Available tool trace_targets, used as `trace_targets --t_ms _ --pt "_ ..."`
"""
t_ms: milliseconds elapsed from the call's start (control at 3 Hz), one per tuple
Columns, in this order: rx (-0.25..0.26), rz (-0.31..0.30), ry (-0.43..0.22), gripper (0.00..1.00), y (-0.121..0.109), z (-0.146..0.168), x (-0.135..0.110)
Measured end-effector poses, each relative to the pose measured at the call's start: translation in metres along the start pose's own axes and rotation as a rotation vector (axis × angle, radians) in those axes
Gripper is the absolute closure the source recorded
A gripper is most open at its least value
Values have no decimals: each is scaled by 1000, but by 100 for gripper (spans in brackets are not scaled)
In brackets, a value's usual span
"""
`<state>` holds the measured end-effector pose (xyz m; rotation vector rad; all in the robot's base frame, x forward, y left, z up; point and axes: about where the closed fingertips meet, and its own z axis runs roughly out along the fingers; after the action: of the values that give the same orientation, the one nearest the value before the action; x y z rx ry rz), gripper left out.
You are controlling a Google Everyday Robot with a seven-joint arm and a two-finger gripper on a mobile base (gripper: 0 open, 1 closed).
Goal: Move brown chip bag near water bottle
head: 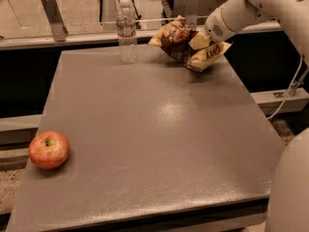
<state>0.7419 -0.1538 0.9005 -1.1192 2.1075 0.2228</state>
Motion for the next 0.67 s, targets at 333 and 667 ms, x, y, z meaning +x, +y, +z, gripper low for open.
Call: trace_targets --t_ms 333,667 --pt "-29 -13 -9 94 10 5 -3" --pt "-55 -32 -22 76 18 5 -8"
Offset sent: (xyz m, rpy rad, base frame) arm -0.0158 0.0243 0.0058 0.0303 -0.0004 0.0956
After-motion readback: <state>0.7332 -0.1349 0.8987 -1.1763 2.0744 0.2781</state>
